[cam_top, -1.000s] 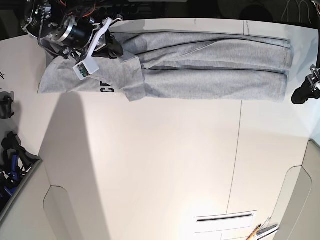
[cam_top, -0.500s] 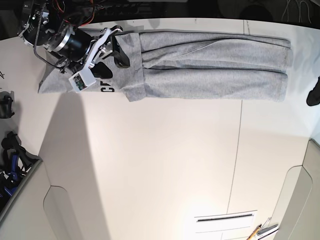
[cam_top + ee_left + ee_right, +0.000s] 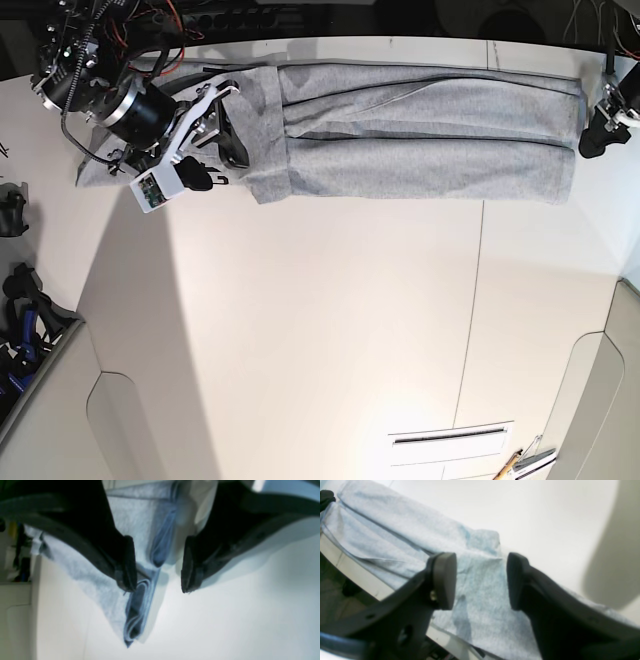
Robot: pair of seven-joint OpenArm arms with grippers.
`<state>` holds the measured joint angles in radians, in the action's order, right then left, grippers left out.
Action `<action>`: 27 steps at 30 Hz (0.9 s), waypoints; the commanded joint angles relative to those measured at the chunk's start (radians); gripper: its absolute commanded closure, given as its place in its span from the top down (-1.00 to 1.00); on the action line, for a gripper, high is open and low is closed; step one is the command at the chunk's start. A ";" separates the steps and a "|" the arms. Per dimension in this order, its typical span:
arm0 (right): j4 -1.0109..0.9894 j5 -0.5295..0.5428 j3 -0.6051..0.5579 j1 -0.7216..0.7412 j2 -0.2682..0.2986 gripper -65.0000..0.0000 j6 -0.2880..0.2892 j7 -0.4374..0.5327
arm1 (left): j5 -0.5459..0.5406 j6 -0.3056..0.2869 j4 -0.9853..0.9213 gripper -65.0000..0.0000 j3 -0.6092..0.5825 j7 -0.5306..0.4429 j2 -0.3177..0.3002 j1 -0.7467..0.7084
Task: Fold the T-shirt properly
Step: 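Grasp the shirt end with the left gripper and fold it toward the right gripper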
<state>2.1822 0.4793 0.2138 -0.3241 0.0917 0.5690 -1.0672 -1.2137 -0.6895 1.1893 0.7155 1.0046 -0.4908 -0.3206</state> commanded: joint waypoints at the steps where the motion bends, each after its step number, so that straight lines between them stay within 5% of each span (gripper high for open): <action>1: 0.021 0.013 0.003 0.002 0.005 -0.03 0.003 0.024 | -0.001 -0.009 0.013 0.01 -0.015 0.008 -0.008 0.002; 13: 0.021 -0.012 0.003 0.002 0.005 -0.03 0.003 0.027 | -0.018 -0.009 0.014 -0.01 -0.145 -0.006 0.008 0.002; 19: 0.021 -0.084 0.008 0.002 0.005 -0.03 -0.019 0.044 | -0.118 -0.009 0.016 -1.00 -0.079 0.011 0.008 0.002; 23: 0.021 -0.110 0.053 0.002 0.005 -0.03 -0.051 0.046 | -0.258 -0.009 0.055 -1.00 -0.024 0.086 0.008 0.002; 27: 0.020 -0.137 0.150 -0.013 0.005 -0.03 -0.094 0.045 | -0.270 -0.009 0.154 -1.00 -0.006 0.183 0.012 0.002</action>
<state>2.1822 0.3347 0.3618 -0.3393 0.0910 0.4763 -1.0443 -1.4548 -0.6888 1.3273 0.7017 1.1976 -0.4614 -0.3210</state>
